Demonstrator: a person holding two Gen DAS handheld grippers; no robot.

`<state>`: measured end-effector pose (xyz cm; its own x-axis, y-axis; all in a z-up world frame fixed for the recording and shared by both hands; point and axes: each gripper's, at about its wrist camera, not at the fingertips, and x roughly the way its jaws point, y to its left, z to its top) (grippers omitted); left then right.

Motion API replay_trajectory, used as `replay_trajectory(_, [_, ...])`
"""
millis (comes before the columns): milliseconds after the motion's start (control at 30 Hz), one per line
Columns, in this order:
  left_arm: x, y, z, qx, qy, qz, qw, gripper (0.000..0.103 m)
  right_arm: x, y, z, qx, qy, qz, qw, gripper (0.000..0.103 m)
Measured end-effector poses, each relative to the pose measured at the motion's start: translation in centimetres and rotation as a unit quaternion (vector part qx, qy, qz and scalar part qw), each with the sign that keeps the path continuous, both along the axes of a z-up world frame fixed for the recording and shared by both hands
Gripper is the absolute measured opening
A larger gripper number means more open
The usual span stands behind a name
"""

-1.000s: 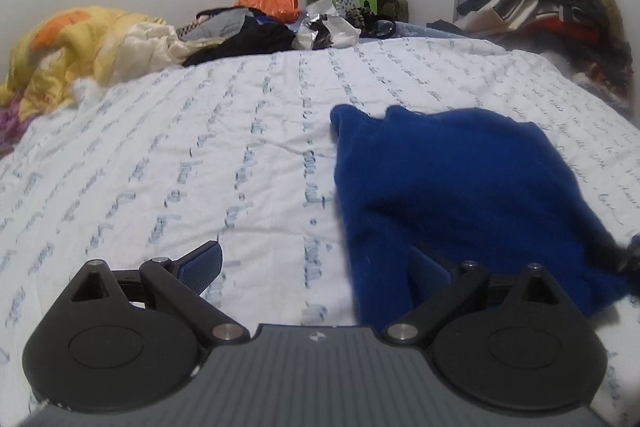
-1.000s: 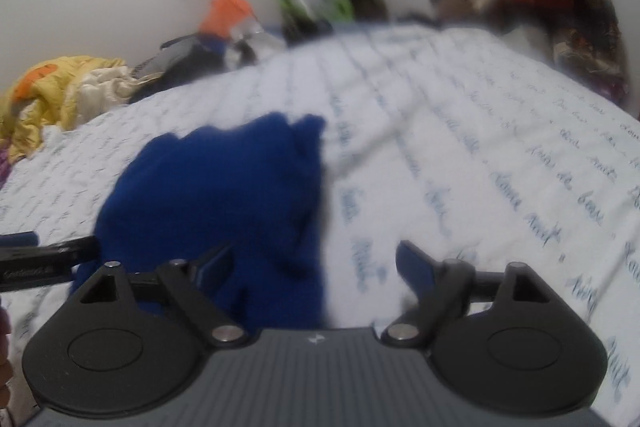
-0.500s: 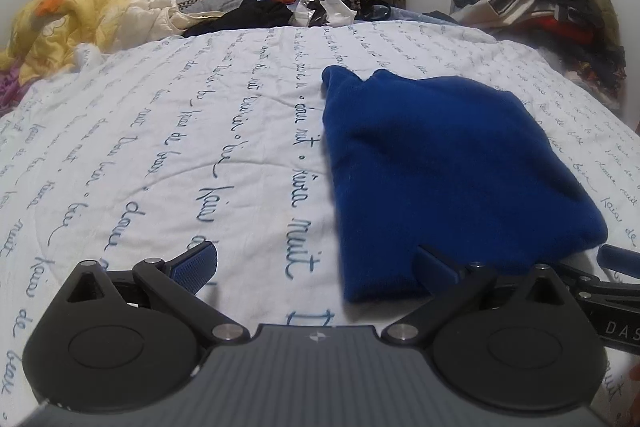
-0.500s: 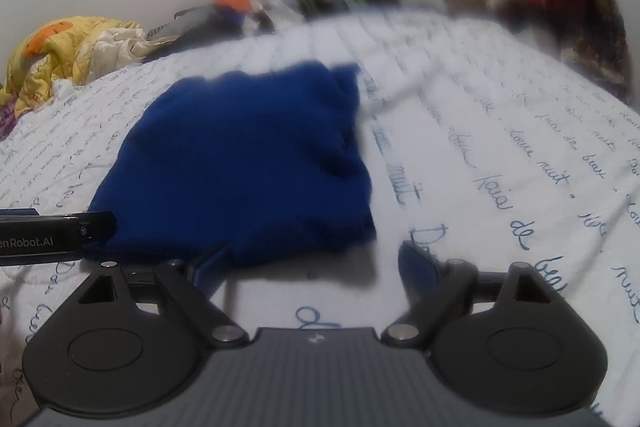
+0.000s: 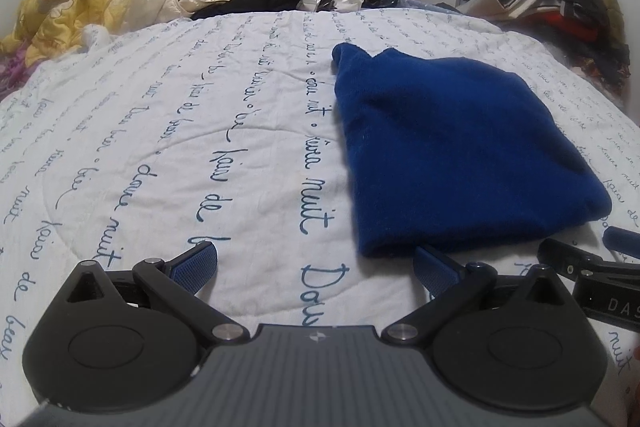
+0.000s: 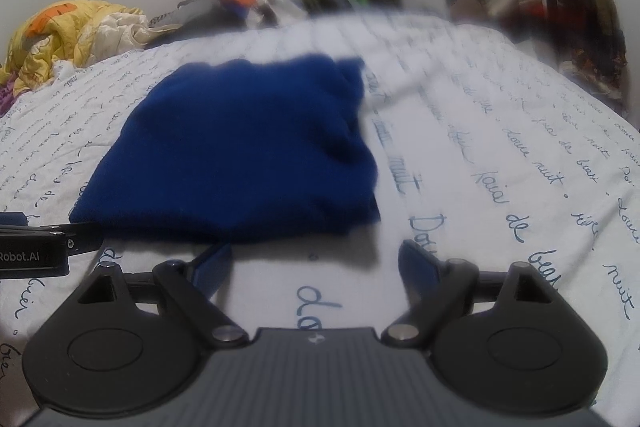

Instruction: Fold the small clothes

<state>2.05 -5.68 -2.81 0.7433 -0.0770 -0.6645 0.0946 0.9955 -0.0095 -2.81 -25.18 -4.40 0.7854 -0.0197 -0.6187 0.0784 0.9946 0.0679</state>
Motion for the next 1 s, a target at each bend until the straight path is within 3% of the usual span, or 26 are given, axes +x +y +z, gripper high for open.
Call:
replay_trajectory(267, [-0.3,0.2,-0.4,0.003,-0.002,-0.005,1.0,0.103,-0.2,0.3,-0.1,-0.011,0.002,-0.006,1.0,0.092])
replay_trajectory(433, [-0.9,0.3,-0.6,0.007,-0.006,-0.012,0.9999,0.103,-0.7,0.6,-0.2,-0.04,0.005,-0.016,0.999,0.101])
replay_trajectory(1000, [-1.3,0.3,-1.0,0.01,-0.024,-0.02,0.9995,0.103,-0.9,-0.2,-0.5,-0.016,0.009,-0.031,0.999,0.103])
